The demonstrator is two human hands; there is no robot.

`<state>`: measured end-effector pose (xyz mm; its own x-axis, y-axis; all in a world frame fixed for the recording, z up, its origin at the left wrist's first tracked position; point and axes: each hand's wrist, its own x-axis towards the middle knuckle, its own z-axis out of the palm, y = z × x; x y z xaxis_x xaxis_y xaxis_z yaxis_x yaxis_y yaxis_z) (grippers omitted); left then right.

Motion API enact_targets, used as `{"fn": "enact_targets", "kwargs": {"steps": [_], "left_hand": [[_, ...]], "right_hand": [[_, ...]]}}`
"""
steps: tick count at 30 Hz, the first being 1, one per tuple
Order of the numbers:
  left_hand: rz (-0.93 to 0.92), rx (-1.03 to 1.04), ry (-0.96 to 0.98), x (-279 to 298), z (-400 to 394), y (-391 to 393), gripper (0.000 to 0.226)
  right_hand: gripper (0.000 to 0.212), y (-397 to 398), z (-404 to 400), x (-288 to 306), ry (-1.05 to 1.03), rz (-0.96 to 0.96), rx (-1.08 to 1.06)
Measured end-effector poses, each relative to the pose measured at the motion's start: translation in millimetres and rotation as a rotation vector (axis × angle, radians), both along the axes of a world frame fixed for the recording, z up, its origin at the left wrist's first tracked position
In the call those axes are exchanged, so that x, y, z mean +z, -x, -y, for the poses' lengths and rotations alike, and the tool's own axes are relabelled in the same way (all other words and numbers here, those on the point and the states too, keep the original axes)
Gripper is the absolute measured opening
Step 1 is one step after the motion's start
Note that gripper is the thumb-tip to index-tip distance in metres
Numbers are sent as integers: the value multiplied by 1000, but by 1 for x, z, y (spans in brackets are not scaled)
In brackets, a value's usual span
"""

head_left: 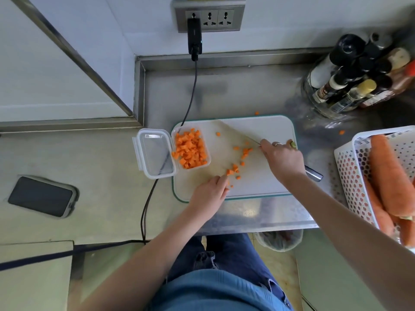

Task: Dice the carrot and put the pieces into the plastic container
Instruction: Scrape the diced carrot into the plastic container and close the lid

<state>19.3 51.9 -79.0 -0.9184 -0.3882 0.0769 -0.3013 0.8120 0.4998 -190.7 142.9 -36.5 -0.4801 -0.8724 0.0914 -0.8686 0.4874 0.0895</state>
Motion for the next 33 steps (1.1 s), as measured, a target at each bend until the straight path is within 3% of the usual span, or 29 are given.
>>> {"fn": "enact_targets", "kwargs": {"steps": [3,7,10,12,14,16,18,20,28,33], "left_hand": [[10,76,-44,3,1,7,22],[-2,152,-62,7,9,15,23],[0,140,-63,6,14,14,24],[-22,132,-54,7,15,12,20],[-56,130,-39,9,14,10,12],[-76,119,-50,9,11,12,9],[-78,59,-30,7,7,17,21],[-49,6,-15,5,5,26,37],[186,134,-78,-11,8,56,64],[105,173,-224,-12,1,48,60]], "right_hand": [[37,4,-6,-9,-121,87,50],[49,-3,-26,-16,-185,67,145],[44,-3,-40,-16,-143,88,168],[29,-8,-46,-9,-66,159,165],[14,-19,-51,-2,42,377,-65],[25,-33,-57,-3,202,732,-409],[32,-47,-60,-4,427,978,-685],[36,-60,-63,-7,510,1089,-871],[38,-86,-63,-24,488,1054,-997],[40,-105,-54,-19,487,1123,-969]]}}
